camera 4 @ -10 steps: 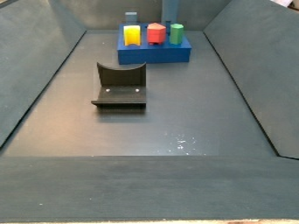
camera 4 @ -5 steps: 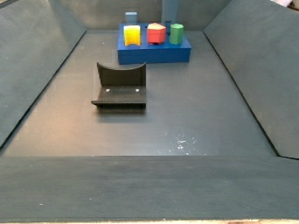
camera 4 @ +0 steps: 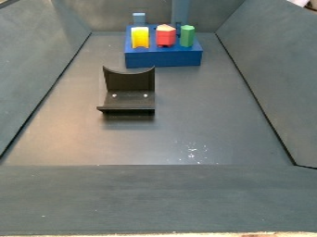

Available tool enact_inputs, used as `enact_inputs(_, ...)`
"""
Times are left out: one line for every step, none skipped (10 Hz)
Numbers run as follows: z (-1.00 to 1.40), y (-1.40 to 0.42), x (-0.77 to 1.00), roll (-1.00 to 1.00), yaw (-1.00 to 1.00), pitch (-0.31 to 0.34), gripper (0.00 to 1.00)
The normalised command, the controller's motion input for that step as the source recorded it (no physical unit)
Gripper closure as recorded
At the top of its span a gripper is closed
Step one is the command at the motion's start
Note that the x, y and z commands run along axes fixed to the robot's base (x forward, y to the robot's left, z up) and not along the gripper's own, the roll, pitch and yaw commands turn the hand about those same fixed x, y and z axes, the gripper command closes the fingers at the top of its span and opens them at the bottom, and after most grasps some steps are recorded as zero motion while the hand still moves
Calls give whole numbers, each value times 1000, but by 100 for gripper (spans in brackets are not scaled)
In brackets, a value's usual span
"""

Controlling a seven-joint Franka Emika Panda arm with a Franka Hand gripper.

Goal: Pick up the star object. Move up. Place the star object on the fixture. Regrasp the star object. Move to above the board. Insert the star object.
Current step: Insert the star object.

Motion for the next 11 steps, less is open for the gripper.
enact_inputs(-569, -557, 0, -76, -146, -19, 100)
enact_inputs(-817, -440, -86, -107, -151, -57, 100)
enact_inputs(-851, -89, -337, -140, -669, -100, 100)
enact_inputs(-743, 0, -97, -89, -951, -87, 100)
enact_inputs(-780, 0, -86, -107, -946, -91, 100)
enact_inputs(-677, 0, -83, -131, -923, -134, 100)
enact_inputs(-583, 0, 0, -210, -826, -126, 100)
enact_inputs(-546, 0, 0, -231, -763, -113, 100)
enact_inputs(-600, 31, 0, -210, -709, -43, 100)
enact_inputs(-469, 0, 0, -186, -486, 0, 100)
enact_inputs(0, -37, 0, 6, 0, 0, 100)
